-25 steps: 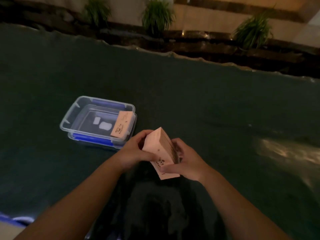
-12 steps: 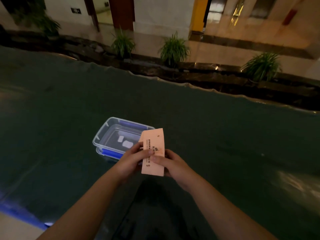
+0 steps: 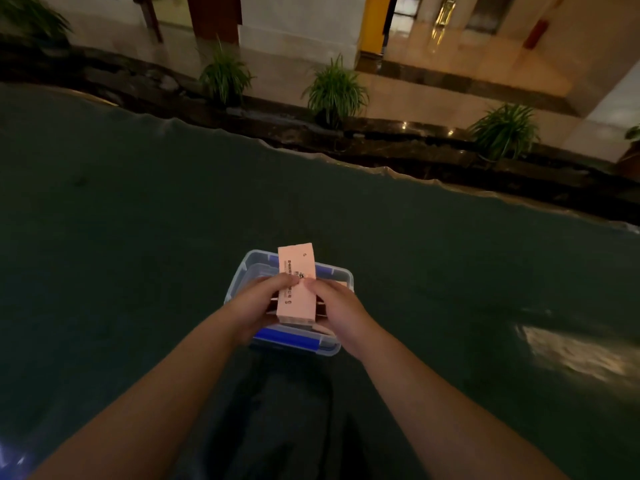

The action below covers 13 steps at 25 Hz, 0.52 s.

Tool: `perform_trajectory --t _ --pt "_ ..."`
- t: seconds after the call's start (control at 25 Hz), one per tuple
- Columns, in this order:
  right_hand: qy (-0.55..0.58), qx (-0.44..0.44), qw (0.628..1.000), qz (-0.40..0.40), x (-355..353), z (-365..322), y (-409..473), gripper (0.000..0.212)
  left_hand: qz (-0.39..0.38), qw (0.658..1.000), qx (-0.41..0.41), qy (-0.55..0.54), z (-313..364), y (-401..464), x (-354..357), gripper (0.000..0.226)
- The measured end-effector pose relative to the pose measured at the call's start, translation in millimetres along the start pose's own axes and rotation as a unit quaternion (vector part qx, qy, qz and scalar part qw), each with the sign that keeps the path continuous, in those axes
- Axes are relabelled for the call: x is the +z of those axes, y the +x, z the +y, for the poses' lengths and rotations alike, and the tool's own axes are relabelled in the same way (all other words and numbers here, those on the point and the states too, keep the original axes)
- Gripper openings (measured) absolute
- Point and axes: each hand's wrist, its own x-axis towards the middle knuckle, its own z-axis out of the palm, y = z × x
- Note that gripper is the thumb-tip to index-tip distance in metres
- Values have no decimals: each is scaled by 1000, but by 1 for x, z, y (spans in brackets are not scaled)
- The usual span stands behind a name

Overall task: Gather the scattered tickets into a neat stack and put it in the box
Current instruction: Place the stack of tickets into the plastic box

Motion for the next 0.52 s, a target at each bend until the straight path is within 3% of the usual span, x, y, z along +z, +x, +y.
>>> perform_trajectory --t 0.12,0.52 --pt "-22 24 999 24 19 2 26 39 9 999 -25 18 5 27 -12 29" --pt "-46 139 985 87 44 19 85 27 35 990 -126 48 -13 89 -23 35"
